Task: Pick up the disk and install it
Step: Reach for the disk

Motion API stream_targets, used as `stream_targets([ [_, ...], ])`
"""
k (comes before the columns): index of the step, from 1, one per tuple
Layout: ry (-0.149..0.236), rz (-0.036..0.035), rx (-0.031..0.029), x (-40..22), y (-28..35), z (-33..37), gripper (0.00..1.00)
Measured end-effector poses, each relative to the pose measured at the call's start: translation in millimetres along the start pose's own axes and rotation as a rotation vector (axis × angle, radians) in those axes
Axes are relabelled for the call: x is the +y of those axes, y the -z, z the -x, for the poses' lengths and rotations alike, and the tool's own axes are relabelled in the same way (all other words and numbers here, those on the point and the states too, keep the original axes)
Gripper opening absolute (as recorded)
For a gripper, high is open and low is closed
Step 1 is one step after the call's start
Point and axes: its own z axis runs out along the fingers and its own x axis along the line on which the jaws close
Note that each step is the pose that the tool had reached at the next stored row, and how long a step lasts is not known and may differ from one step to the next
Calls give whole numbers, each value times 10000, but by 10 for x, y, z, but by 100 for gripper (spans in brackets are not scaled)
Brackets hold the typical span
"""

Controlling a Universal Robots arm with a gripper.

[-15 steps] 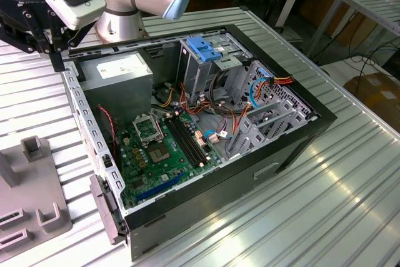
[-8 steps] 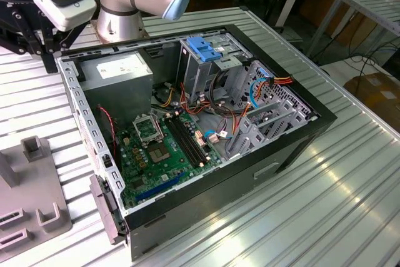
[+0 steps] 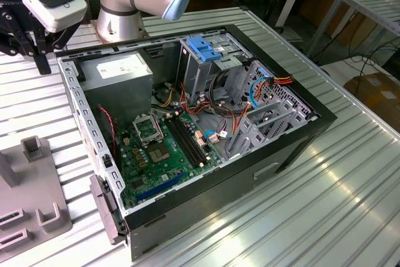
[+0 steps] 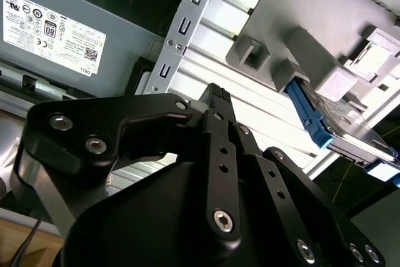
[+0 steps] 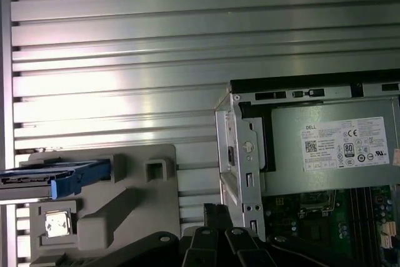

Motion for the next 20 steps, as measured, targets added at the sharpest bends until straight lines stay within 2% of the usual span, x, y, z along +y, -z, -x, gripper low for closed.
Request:
stream_targets([
  [20, 0, 0, 1, -18, 7, -241, 10],
])
